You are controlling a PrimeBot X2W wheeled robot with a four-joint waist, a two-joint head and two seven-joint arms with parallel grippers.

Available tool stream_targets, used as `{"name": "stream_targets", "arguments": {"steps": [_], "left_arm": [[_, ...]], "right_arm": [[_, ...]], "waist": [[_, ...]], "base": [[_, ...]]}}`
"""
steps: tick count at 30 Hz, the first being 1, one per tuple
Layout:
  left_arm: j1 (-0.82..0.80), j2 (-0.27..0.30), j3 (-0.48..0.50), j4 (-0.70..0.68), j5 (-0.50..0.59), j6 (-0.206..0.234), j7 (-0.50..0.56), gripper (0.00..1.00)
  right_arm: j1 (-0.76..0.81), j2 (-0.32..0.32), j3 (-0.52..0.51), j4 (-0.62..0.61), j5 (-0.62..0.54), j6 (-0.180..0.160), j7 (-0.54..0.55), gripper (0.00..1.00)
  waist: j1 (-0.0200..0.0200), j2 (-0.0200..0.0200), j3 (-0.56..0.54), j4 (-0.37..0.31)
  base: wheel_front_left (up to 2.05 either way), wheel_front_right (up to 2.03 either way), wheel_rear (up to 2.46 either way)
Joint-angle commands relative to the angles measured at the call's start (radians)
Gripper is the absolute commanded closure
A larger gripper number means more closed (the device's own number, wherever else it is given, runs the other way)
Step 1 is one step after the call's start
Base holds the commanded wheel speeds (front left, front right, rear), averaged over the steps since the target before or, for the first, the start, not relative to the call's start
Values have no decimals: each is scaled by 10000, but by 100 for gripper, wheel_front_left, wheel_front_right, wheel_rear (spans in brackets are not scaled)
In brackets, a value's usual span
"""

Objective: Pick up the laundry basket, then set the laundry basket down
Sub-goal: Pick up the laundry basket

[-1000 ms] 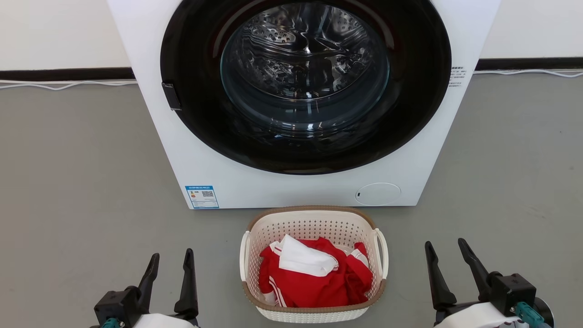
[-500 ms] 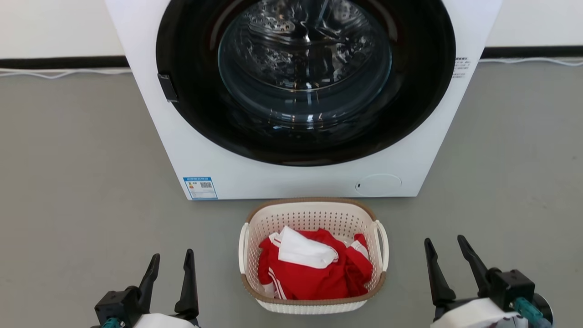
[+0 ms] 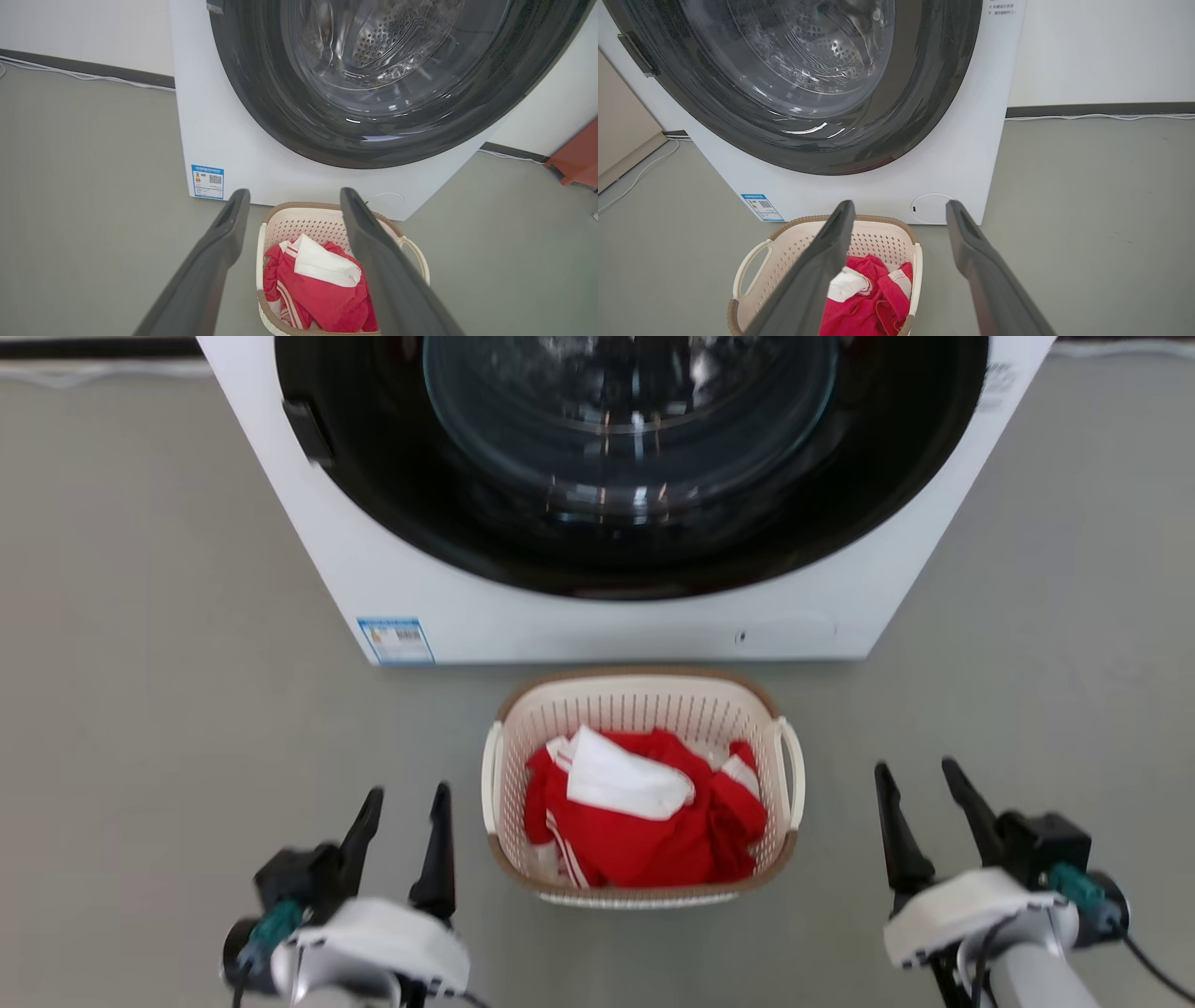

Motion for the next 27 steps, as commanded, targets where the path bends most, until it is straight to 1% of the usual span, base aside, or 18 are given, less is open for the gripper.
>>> {"name": "stream_targets", "arguments": {"steps": [1,7,14,15,22,27], "left_arm": [[-763,87,113,77,-131,69,-105,0],[-2038,87,-240,1016,-339,95,-105,0],[-3393,87,-704,1758,-441,131,-105,0],[-3393,87,-704,1758,-441,131,-105,0],[-4743,87,-1233,2725,-603,284,-105,0],[-5512,87,-1477,3304,-652,437,-105,0]], "right_arm": [[-532,-41,205,-40,-73,62,-141,0],[-1521,-41,185,443,-157,62,-141,0],[-2615,-41,127,866,-351,62,-141,0],[-2615,-41,127,866,-351,62,-141,0],[-3486,-41,-105,1294,-654,62,-141,0],[-3945,-41,-270,1507,-670,62,-141,0]], "waist": [[0,0,632,43],[0,0,1838,-21],[0,0,3302,-30],[0,0,3302,-30],[0,0,4463,20],[0,0,5118,103]], "base": [[0,0,0],[0,0,0],[0,0,0],[0,0,0],[0,0,0],[0,0,0]]}}
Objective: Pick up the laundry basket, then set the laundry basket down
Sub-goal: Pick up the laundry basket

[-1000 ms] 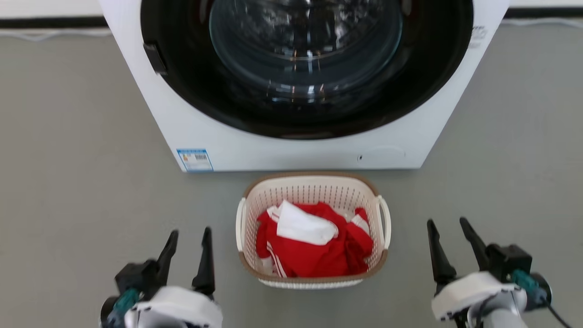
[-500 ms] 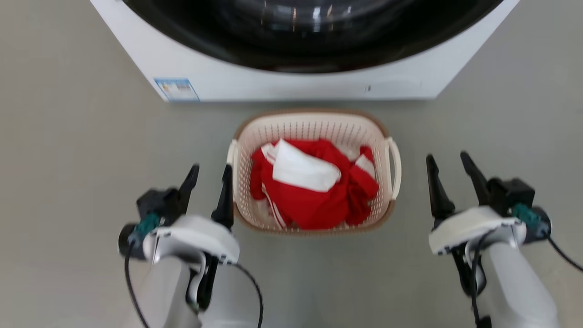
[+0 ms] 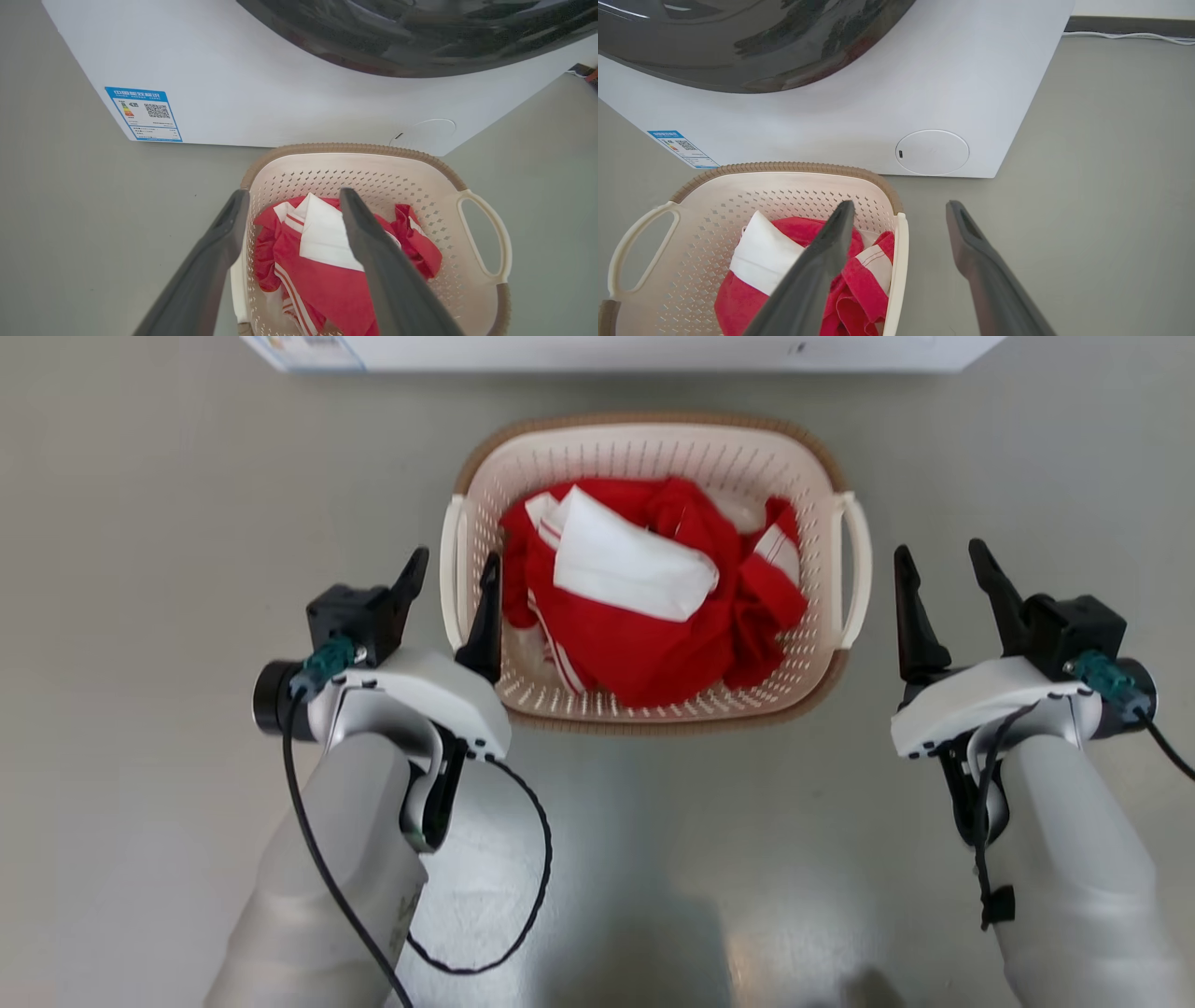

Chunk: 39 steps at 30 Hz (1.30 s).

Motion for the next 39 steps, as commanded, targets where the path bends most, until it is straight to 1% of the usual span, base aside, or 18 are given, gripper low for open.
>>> {"name": "stream_targets", "arguments": {"steps": [1,12,21,31,39], "left_arm": [[-175,162,143,-12,-86,138,-63,0],[-1155,162,-257,724,-80,351,-63,0],[-1536,162,-414,1271,-113,415,-63,0],[-1866,162,-214,1723,-7,489,-63,0],[-2130,162,-126,1874,24,401,-63,0]], "right_arm": [[-21,59,170,-63,-59,62,-139,0],[-808,51,-130,722,-682,62,-139,0],[-1029,54,-303,1044,-768,62,-139,0],[-1082,55,-340,1141,-758,62,-139,0],[-1265,56,-269,1120,-720,62,-139,0]], "waist": [[0,0,407,87],[0,0,1366,231],[0,0,1693,201],[0,0,1958,177],[0,0,2331,175]], "base": [[0,0,0],[0,0,0],[0,0,0],[0,0,0],[0,0,0]]}}
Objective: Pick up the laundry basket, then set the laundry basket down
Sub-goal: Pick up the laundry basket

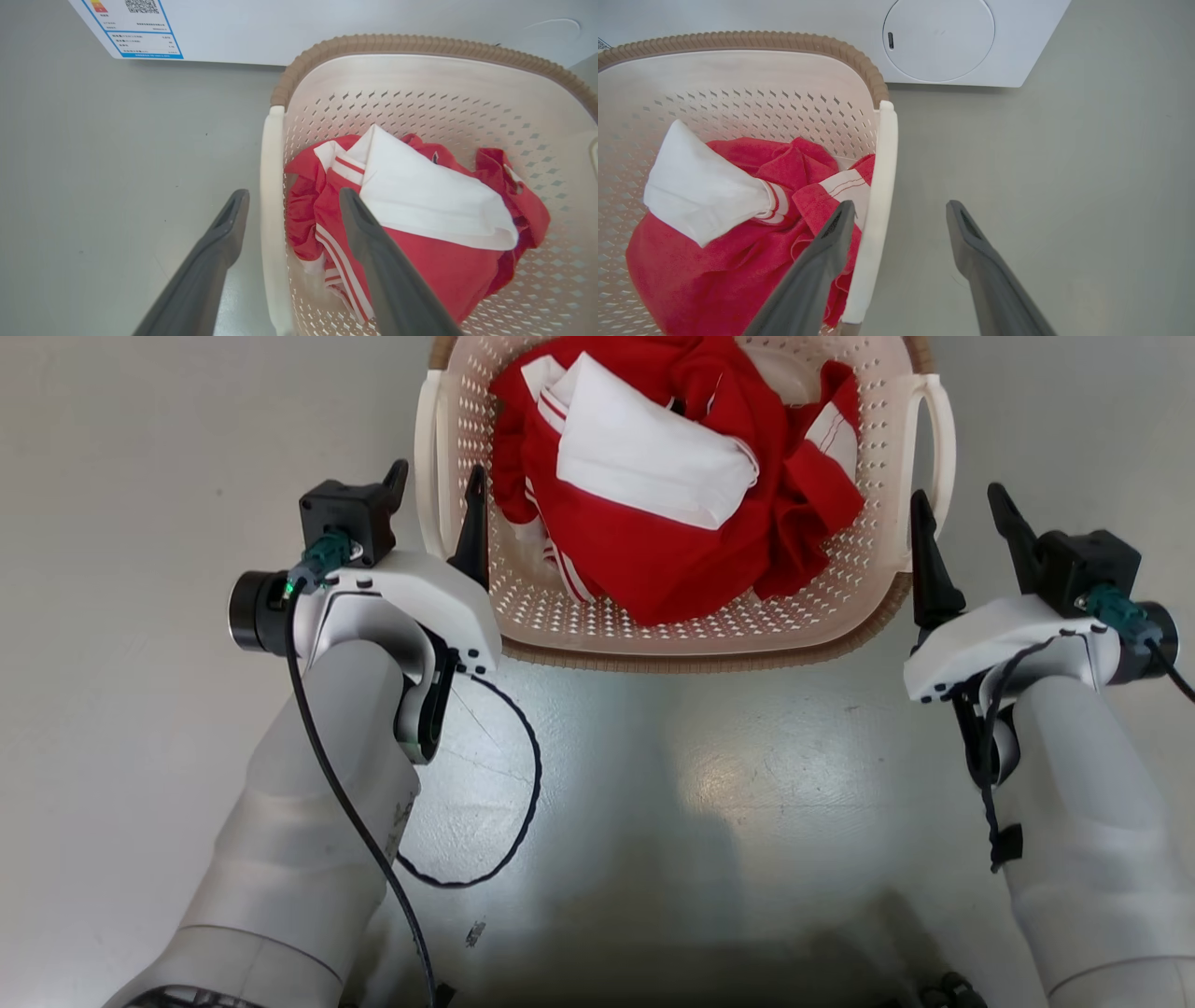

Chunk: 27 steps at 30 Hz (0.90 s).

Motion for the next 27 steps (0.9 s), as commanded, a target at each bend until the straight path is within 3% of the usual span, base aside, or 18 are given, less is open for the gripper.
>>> {"name": "stream_targets", "arguments": {"steps": [1,11,27], "left_arm": [[9,194,195,-99,52,3,-63,0],[-492,194,-147,215,-39,11,-63,0],[-1722,194,-1379,2565,-1056,-73,-22,0]], "right_arm": [[76,100,227,-124,-12,62,-139,0],[-396,76,460,197,110,62,-139,0],[-1476,97,840,2051,1140,62,-139,0]], "waist": [[0,0,83,19],[0,0,467,110],[0,0,404,47]], "base": [[0,0,0],[0,0,0],[0,0,0]]}}
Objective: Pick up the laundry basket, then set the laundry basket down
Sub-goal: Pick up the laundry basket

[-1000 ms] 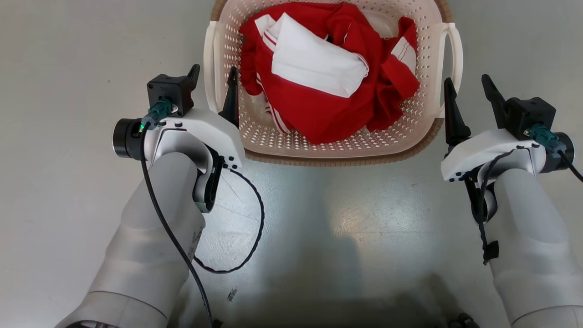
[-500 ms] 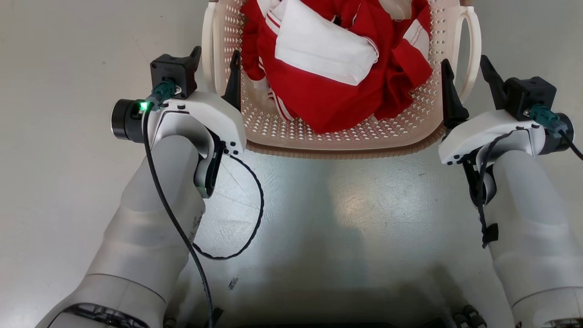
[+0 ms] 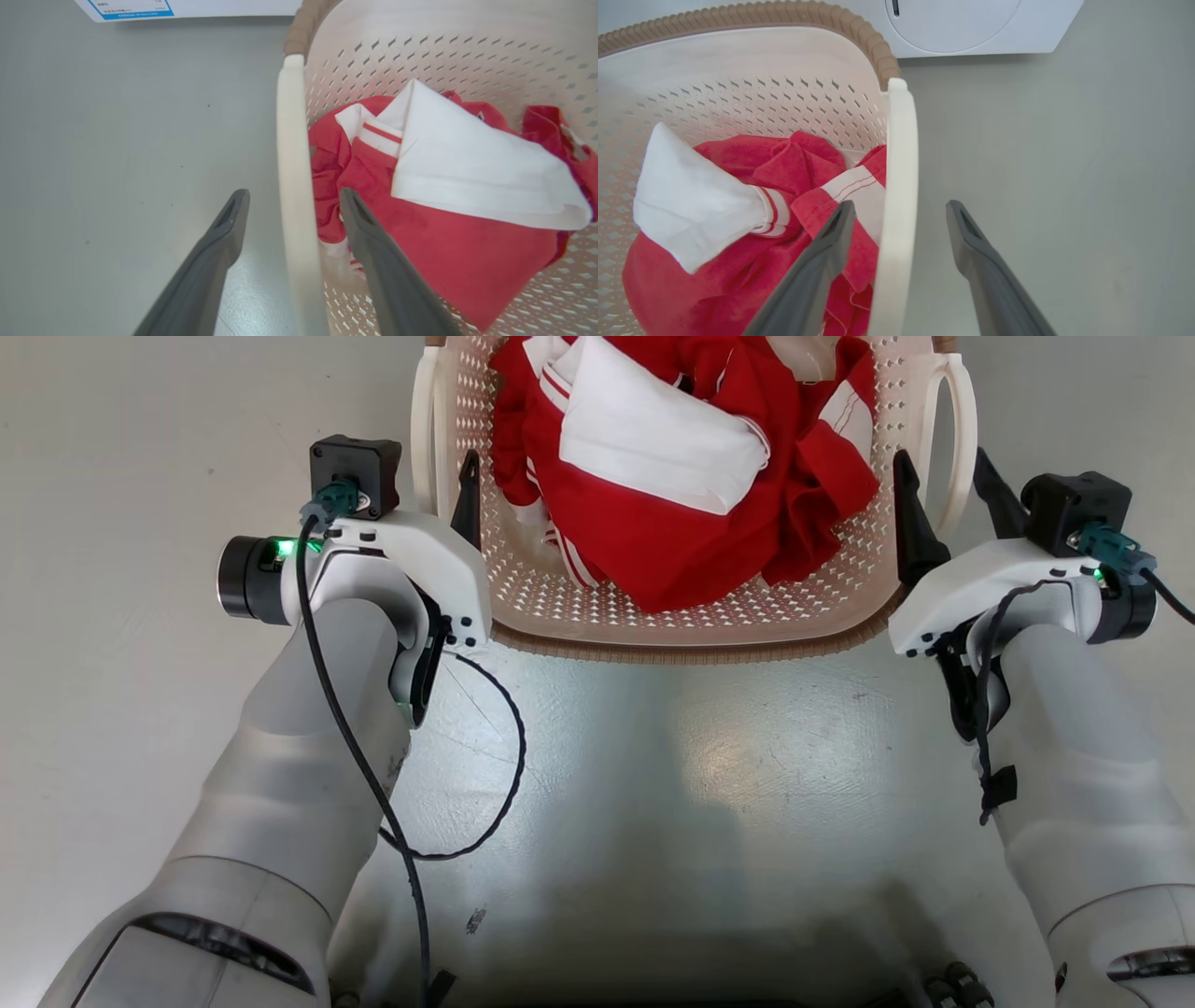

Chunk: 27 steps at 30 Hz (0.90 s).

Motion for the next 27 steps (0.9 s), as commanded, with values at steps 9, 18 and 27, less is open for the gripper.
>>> {"name": "stream_targets", "arguments": {"steps": [9,18,27], "left_arm": [[-315,223,-511,518,-496,-17,-15,0],[-484,223,-1085,789,-866,10,-8,0],[-657,223,-1634,948,-1015,7,15,84]], "right_arm": [[-146,119,479,445,213,62,-138,7],[-175,106,578,548,338,62,-138,7],[-148,131,730,600,439,62,-138,98]], "waist": [[0,-1,32,-3],[0,-1,53,-20],[0,-1,143,-92]], "base": [[0,0,0],[0,0,0],[0,0,0]]}}
